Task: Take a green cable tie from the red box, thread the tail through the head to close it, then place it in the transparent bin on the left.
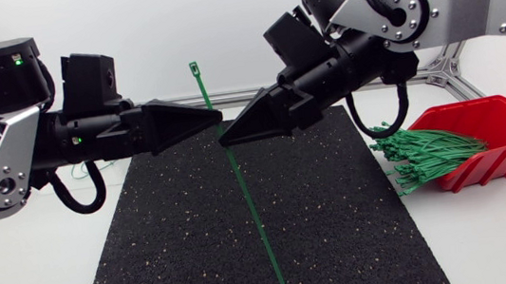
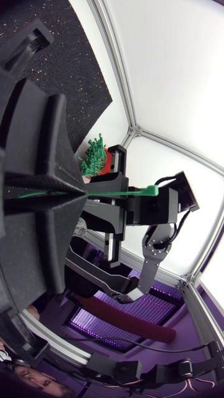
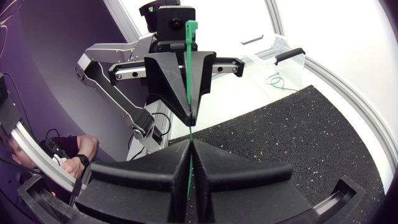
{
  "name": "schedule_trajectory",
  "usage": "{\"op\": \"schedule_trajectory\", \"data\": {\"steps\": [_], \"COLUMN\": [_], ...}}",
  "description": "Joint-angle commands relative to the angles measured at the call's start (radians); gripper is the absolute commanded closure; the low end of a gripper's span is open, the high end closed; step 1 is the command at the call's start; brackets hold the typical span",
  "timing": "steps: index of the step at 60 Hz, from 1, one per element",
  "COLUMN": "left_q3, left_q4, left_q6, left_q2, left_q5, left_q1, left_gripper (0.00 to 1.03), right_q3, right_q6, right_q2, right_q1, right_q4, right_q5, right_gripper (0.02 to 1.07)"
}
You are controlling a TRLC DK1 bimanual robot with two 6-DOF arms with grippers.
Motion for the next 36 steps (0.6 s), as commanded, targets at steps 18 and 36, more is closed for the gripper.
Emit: {"op": "schedule_trajectory", "data": {"steps": [18,36], "left_q3": [0.037,0.043], "left_q4": [0.002,0.008], "left_q6": [-0.021,-0.034], "left_q2": [0.013,-0.001], "left_q5": [-0.001,-0.001], "left_q1": [-0.008,0.009], "left_gripper": [0.67,0.62], "right_q3": [-0.048,-0.075], "right_q6": [0.019,0.058], "right_q2": [-0.029,-0.05], "right_q1": [-0.014,-0.032], "right_q4": [0.013,0.063], "right_q5": [0.006,-0.007], "right_gripper": [1.01,1.01]}}
